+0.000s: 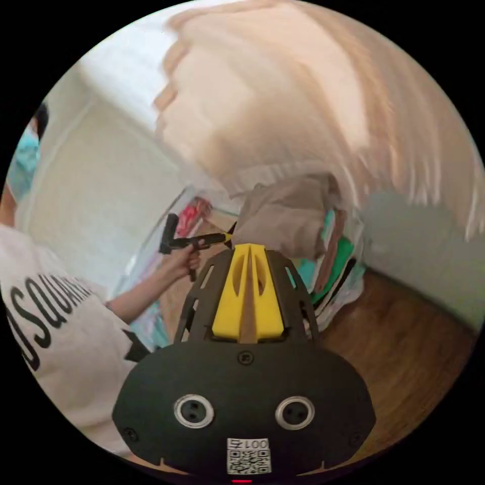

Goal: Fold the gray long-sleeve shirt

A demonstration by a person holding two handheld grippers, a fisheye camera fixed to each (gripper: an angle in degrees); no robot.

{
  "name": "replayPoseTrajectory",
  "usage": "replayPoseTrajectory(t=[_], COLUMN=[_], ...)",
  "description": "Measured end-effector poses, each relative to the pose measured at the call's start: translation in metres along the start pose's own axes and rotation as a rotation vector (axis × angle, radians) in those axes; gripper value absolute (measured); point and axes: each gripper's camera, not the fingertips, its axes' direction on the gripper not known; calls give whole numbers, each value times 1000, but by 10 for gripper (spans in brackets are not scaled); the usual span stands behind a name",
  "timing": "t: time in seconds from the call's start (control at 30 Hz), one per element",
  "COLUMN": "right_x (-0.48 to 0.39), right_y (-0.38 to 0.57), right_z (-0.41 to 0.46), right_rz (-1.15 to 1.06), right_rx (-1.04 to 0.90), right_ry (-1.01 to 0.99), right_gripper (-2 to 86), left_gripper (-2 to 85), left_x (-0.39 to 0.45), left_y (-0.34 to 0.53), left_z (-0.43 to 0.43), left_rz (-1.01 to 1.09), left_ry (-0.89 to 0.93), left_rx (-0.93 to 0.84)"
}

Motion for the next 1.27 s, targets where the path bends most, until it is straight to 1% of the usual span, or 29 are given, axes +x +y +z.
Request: replayPoseTrajectory(t=[0.03,0.1,0.13,0.17,0.2,0.23,0.27,0.3,0.33,0.37,0.4,0.43,0.47,0.5,0.53,0.57,0.6,0.73,0.77,0.8,0.87,0.9,0.97,1.0,1.03,1.07,1.13,1.23,1.27], right_x=[-18,-88,-105,-138,-171,-188,-224,-261,-280,-317,-356,-376,-415,-454,-473,-510,-546,-643,-670,-695,-732,-756,-789,-811,-822,-844,-872,-897,-903], right_y=[-8,-33,-37,-43,-47,-49,-50,-50,-50,-50,-52,-52,-54,-55,-56,-55,-52,-32,-24,-16,-2,8,22,33,39,51,66,81,84], right_z=[1,15,21,33,45,51,61,69,71,73,72,71,69,67,65,62,59,43,37,33,28,27,27,30,32,38,47,61,67], right_rz=[-80,-392,-465,-593,-717,-785,-928,-1065,-1118,-1178,-1209,-1221,-1228,-1207,-1190,-1166,-1163,-1165,-1131,-1097,-1050,-1016,-974,-978,-997,-1063,-1140,-1124,-1099], right_rx=[-28,-156,-184,-220,-234,-234,-222,-174,-131,-33,29,35,22,-1,-15,-52,-92,-206,-251,-297,-378,-418,-454,-483,-506,-575,-673,-789,-853], right_ry=[38,246,311,446,569,620,701,761,778,769,699,645,512,376,314,197,93,-137,-214,-295,-355,-362,-356,-352,-352,-346,-334,-355,-364], right_gripper=[6,6,6,6,6,6,6,6,6,5,5,5,4,4,4,3,3,3,4,5,6,9,13,16,18,22,25,18,16], left_gripper=[-9,-9,-9,-9,-9,-10,-10,-10,-10,-10,-10,-10,-10,-10,-10,-10,-10,-8,-7,-6,12,21,62,75,100,118,134,139,129], left_x=[4,13,21,31,36,46,58,64,75,86,91,100,109,112,118,122,123,118,111,107,88,82,61,56,47,38,26,16,19], left_y=[36,97,139,182,204,250,296,319,366,413,437,484,533,556,604,650,673,834,881,905,1001,1024,1113,1134,1174,1212,1266,1350,1375], left_z=[-15,-41,-58,-76,-84,-101,-117,-125,-140,-155,-162,-176,-190,-197,-210,-222,-228,-268,-279,-285,-303,-306,-316,-317,-317,-315,-306,-289,-287], left_rz=[-16,-32,-46,-68,-81,-120,-166,-195,-267,-347,-389,-468,-550,-592,-672,-740,-767,-883,-910,-921,-976,-996,-1103,-1124,-1170,-1220,-1293,-1457,-1486], left_ry=[-51,-144,-188,-219,-235,-273,-319,-347,-415,-480,-507,-554,-589,-603,-625,-641,-649,-711,-694,-682,-657,-655,-644,-626,-584,-527,-417,-293,-306], left_rx=[-5,-2,-3,-7,-9,-19,-24,-26,-32,-36,-36,-26,-3,8,27,43,48,51,61,66,52,34,-35,-45,-56,-63,-67,-57,-45])
